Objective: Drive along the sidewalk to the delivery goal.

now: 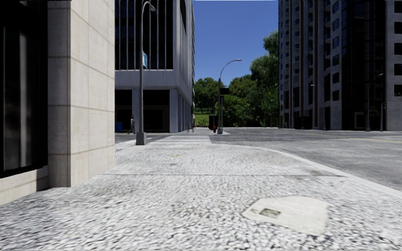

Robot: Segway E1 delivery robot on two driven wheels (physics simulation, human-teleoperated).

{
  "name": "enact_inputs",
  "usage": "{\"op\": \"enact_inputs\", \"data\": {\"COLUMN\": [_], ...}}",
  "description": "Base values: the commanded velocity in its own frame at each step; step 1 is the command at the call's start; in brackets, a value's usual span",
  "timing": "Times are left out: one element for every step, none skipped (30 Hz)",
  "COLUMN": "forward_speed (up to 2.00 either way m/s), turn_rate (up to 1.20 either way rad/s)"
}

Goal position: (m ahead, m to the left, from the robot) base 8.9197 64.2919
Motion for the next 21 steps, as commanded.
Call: {"op": "enact_inputs", "data": {"forward_speed": [2.0,2.0,2.0,2.0,2.0,2.0,2.0,2.0,2.0,2.0,2.0,2.0,2.0,2.0,2.0,2.0,2.0,2.0,2.0,2.0,2.0], "turn_rate": [0.0,0.0,0.0,0.0,0.0,0.0,0.0,0.0,0.0,0.0,0.0,0.0,0.0,0.0,0.0,0.0,0.0,0.0,0.0,0.0,0.0]}}
